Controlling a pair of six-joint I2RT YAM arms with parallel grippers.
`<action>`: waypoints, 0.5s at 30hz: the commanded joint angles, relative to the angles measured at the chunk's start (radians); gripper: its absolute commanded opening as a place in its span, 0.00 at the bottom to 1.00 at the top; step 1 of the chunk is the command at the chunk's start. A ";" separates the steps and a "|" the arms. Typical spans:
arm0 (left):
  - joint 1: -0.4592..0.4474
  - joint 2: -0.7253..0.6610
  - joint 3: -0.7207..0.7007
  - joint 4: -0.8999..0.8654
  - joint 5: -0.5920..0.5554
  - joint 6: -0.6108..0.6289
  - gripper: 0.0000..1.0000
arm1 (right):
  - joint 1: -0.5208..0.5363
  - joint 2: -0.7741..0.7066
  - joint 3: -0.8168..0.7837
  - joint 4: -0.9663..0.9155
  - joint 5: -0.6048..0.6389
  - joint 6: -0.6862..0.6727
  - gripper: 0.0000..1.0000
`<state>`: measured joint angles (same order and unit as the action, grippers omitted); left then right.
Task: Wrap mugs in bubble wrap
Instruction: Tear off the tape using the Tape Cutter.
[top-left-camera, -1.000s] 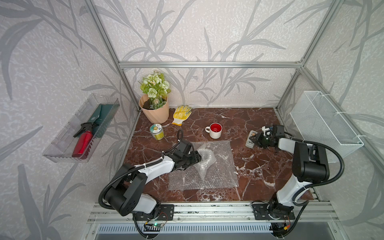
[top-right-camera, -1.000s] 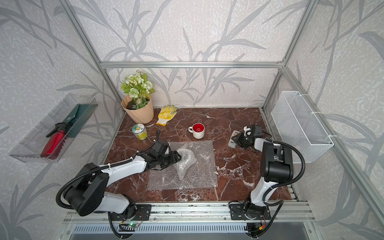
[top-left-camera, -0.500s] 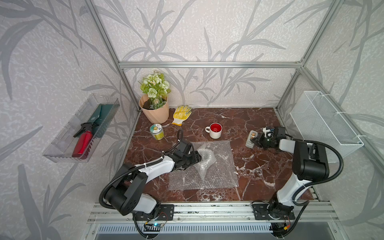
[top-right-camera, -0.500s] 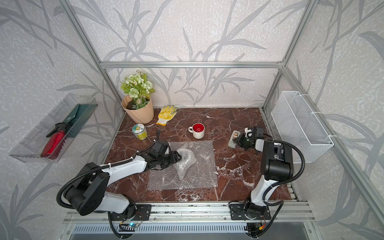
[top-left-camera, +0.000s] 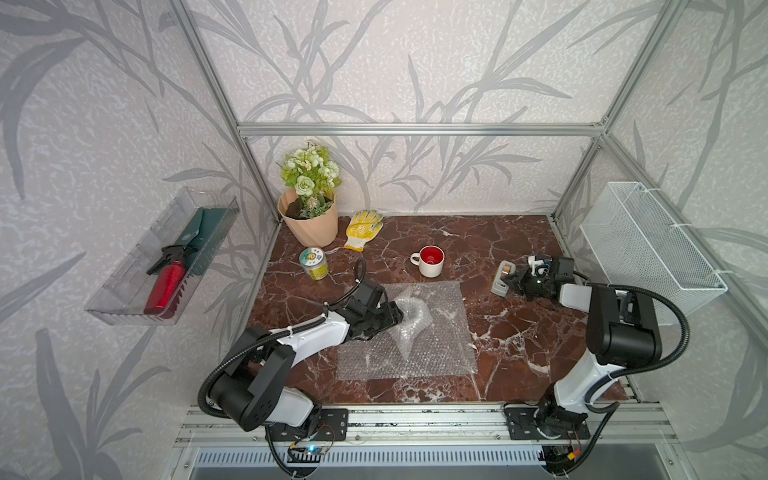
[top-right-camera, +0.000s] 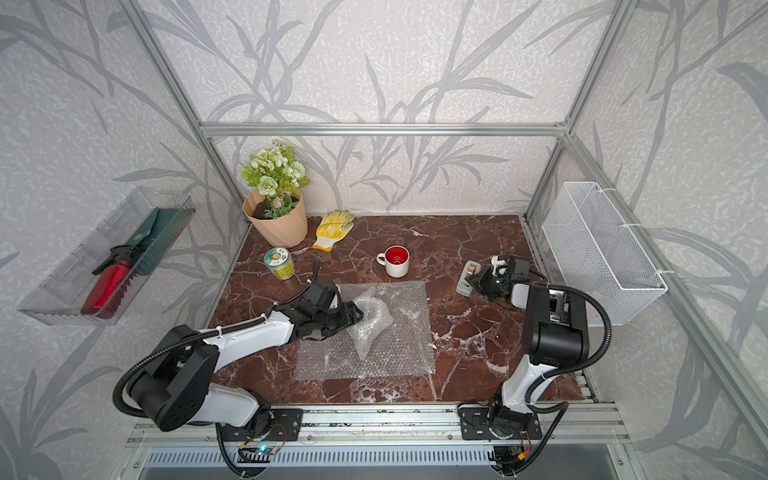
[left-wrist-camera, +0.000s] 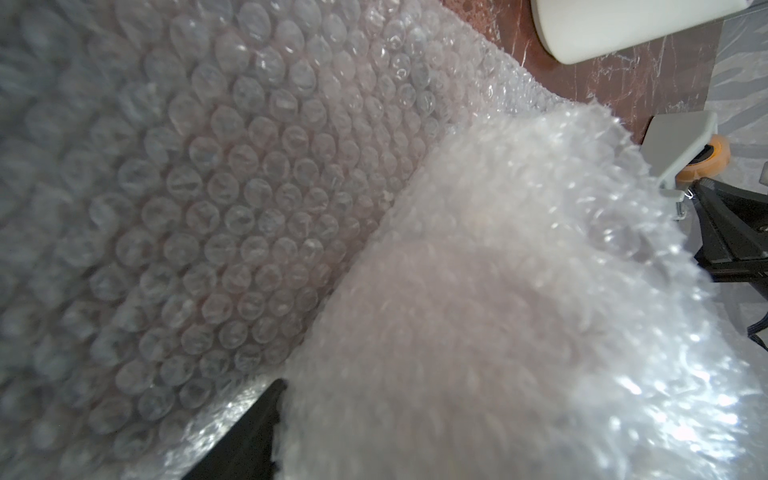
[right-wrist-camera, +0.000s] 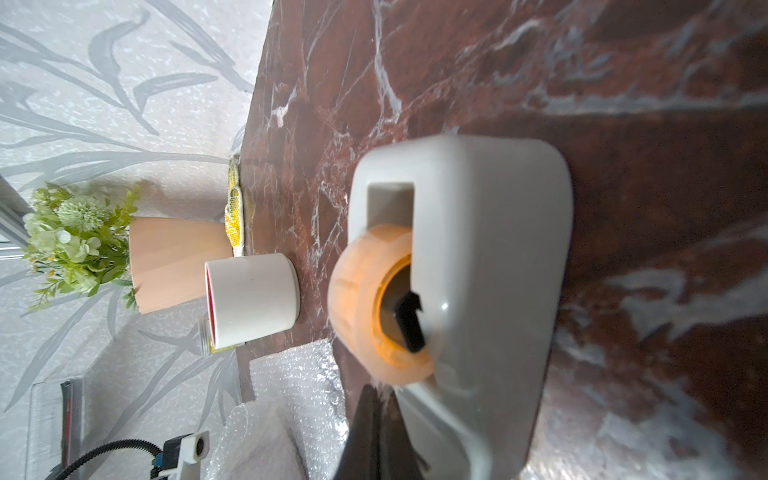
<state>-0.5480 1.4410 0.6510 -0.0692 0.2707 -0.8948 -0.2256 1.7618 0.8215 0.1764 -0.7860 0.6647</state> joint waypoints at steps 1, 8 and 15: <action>0.000 0.024 -0.037 -0.104 -0.043 -0.010 0.72 | 0.001 -0.049 0.001 0.090 -0.089 0.034 0.00; 0.000 0.021 -0.042 -0.098 -0.042 -0.013 0.71 | 0.001 -0.098 -0.020 0.109 -0.124 0.051 0.00; 0.000 0.026 -0.036 -0.099 -0.044 -0.012 0.71 | 0.019 -0.139 -0.037 0.065 -0.121 0.068 0.00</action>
<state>-0.5480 1.4410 0.6506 -0.0677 0.2707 -0.9012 -0.2222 1.6859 0.7944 0.2440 -0.8463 0.7288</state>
